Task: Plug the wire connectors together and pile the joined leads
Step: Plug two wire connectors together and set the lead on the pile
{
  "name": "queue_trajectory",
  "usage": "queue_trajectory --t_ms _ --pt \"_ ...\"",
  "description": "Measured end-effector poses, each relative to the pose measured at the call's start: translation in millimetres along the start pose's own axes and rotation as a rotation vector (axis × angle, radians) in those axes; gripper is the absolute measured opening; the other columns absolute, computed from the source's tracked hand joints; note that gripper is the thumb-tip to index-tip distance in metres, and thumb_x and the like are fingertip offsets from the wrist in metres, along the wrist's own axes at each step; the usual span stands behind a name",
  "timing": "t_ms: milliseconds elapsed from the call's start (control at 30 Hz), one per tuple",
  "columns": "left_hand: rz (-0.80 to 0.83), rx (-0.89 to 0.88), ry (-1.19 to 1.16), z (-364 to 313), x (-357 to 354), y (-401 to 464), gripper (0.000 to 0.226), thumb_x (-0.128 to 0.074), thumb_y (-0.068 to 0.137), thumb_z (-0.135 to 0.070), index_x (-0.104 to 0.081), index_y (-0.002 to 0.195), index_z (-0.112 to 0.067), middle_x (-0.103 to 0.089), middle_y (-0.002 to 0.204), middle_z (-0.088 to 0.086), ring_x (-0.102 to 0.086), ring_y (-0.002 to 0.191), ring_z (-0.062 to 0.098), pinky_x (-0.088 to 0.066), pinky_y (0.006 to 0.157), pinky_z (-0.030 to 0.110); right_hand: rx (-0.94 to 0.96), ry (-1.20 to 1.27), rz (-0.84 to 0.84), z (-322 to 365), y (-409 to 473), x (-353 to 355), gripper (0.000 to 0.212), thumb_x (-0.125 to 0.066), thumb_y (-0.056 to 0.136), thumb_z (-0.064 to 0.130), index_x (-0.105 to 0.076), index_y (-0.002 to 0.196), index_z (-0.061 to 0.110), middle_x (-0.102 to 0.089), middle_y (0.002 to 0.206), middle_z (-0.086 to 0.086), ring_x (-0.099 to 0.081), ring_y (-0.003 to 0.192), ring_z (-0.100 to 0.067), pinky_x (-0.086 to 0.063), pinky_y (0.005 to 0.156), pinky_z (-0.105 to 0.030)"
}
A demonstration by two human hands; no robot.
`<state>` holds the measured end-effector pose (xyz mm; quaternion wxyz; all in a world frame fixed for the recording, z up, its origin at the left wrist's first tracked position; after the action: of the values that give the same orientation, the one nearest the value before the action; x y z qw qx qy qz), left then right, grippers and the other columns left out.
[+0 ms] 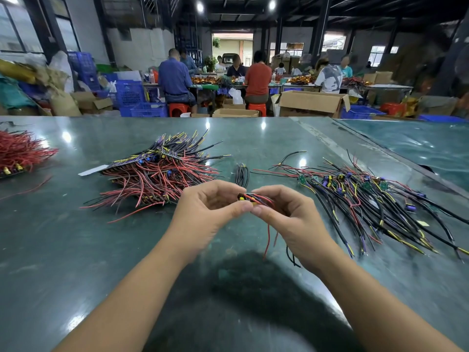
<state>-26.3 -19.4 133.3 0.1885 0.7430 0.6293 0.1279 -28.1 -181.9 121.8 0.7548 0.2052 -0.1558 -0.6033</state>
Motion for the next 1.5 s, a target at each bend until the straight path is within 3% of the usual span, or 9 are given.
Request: queue_trajectory --t_ms 267,467,700,867,1067,1167,1267,1400,1500 --pt "0.109 0.006 -0.105 -9 7 0 0.016 -0.076 0.064 -0.012 -0.077 0.08 -0.012 -0.073 0.072 0.002 -0.063 0.062 0.006 -0.049 0.06 0.015 0.018 -0.026 0.136 19 1 0 0.011 -0.067 0.08 0.008 -0.065 0.09 0.011 -0.067 0.08 0.009 -0.058 0.077 -0.004 -0.046 0.075 -0.015" --pt "0.162 0.008 -0.173 -11 11 2 0.038 -0.087 0.057 -0.04 -0.077 0.085 -0.015 -0.074 0.077 0.003 -0.066 0.069 0.012 -0.053 0.067 0.021 -0.021 -0.018 0.186 28 3 1 0.013 -0.063 0.078 0.009 -0.066 0.09 0.013 -0.068 0.079 0.011 -0.059 0.077 -0.001 -0.045 0.075 -0.013" --pt "-0.188 -0.138 -0.285 -24 16 9 0.024 -0.087 0.055 -0.023 -0.076 0.076 -0.02 -0.071 0.071 -0.006 -0.061 0.065 0.003 -0.049 0.065 0.013 -0.019 0.053 0.091 30 5 9 0.014 -0.065 0.08 0.009 -0.061 0.093 0.013 -0.071 0.082 0.006 -0.07 0.092 -0.016 -0.05 0.087 -0.019" --pt "-0.492 -0.285 -0.608 -54 48 16 0.009 -0.072 0.071 -0.024 -0.068 0.074 -0.017 -0.069 0.069 -0.008 -0.062 0.064 0.002 -0.046 0.059 0.013 0.003 0.223 -0.074 40 7 19 0.019 -0.067 0.075 0.016 -0.061 0.092 0.012 -0.07 0.077 0.001 -0.071 0.086 -0.021 -0.055 0.086 -0.031" --pt "-0.724 0.023 -0.88 -44 70 28 0.02 -0.064 0.088 -0.028 -0.06 0.073 -0.016 -0.064 0.06 -0.008 -0.059 0.054 0.0 -0.044 0.047 0.008 0.056 0.816 -0.26 66 11 53 0.013 -0.056 0.084 0.026 -0.057 0.091 0.014 -0.059 0.078 0.006 -0.061 0.069 -0.004 -0.052 0.062 -0.019" --pt "-0.798 0.22 -0.789 -18 71 32 0.022 -0.063 0.089 -0.022 -0.056 0.071 -0.012 -0.059 0.055 -0.005 -0.055 0.043 0.0 -0.044 0.044 0.009 0.091 1.034 -0.301 69 10 71 0.02 -0.052 0.09 0.029 -0.057 0.093 0.01 -0.051 0.08 0.005 -0.053 0.065 -0.001 -0.045 0.059 -0.011" --pt "-0.751 0.399 -0.638 16 67 30 0.021 -0.062 0.09 -0.02 -0.058 0.073 -0.009 -0.062 0.055 -0.002 -0.057 0.042 0.002 -0.045 0.043 0.009 -0.085 1.053 -0.407 59 14 75 0.023 -0.052 0.092 0.03 -0.056 0.087 0.008 -0.049 0.076 0.004 -0.05 0.059 -0.001 -0.046 0.054 -0.008" --pt "-0.632 0.421 -0.328 45 68 33 0.022 -0.061 0.092 -0.018 -0.057 0.094 0.004 -0.065 0.085 0.013 -0.066 0.076 0.016 -0.056 0.062 0.015 -0.374 0.909 -0.62 36 18 51 0.021 -0.059 0.089 0.02 -0.056 0.072 0.009 -0.055 0.066 0.0 -0.055 0.056 -0.004 -0.051 0.049 -0.014" --pt "-0.555 0.375 0.154 49 66 31 0.019 -0.06 0.09 -0.007 -0.062 0.107 0.002 -0.065 0.081 0.008 -0.064 0.071 0.014 -0.055 0.061 0.016 -0.459 0.839 -0.694 19 17 33 0.021 -0.06 0.091 0.018 -0.057 0.072 0.008 -0.06 0.064 -0.004 -0.063 0.052 -0.008 -0.057 0.055 -0.02"
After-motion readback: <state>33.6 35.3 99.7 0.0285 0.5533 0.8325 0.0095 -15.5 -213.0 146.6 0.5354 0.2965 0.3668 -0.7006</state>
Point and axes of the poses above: each hand's wrist, its own y-axis towards the middle knuckle, its own x-axis out of the back of the hand, z = x × y, the point moved 1 cm from there along y, towards the middle knuckle
